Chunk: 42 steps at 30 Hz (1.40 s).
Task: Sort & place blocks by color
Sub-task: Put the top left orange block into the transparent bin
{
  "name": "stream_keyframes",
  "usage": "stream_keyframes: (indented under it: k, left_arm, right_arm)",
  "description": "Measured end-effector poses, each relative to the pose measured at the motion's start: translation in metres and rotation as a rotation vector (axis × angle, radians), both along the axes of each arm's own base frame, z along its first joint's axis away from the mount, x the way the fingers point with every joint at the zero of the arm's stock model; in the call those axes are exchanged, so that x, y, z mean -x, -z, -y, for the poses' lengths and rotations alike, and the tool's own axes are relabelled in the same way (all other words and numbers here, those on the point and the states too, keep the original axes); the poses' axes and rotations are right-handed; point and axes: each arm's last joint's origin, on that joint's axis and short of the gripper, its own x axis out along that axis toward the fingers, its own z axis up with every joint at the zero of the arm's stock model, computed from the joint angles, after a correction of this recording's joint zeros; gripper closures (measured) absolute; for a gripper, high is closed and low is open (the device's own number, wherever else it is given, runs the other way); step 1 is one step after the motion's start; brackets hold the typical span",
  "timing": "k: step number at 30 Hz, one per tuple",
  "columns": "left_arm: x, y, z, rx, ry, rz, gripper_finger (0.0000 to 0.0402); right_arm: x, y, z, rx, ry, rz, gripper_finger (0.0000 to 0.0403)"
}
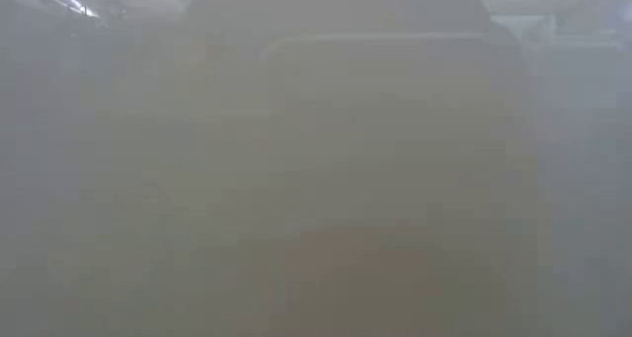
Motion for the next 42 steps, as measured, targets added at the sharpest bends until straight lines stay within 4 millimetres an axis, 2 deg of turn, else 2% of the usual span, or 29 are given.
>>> stream_keyframes:
  k: [9, 16, 30, 34, 38, 42]
  left_arm:
    - [0.002, -0.001, 0.000, 0.042, 0.069, 0.151, 0.0192]
    - [0.004, -0.004, 0.002, -0.014, -0.002, 0.113, 0.0192]
    - [0.005, -0.007, 0.005, -0.037, 0.048, 0.177, 0.0192]
    - [0.005, -0.010, 0.008, -0.062, 0.181, 0.244, 0.0192]
    - [0.002, -0.021, 0.013, -0.110, 0.316, 0.172, 0.0192]
    - [-0.002, -0.038, 0.011, -0.060, 0.336, 0.102, 0.0192]
  right_arm:
    - [0.000, 0.000, 0.000, 0.001, 0.000, 0.000, 0.0140]
    - [0.000, 0.000, 0.000, 0.001, 0.000, 0.000, 0.0140]
    - [0.000, 0.000, 0.000, 0.000, 0.000, 0.000, 0.0140]
    - [0.000, 0.000, 0.000, 0.001, 0.000, 0.000, 0.0140]
    - [0.000, 0.000, 0.000, 0.000, 0.000, 0.000, 0.0140]
    - [0.000, 0.000, 0.000, 0.000, 0.000, 0.000, 0.0140]
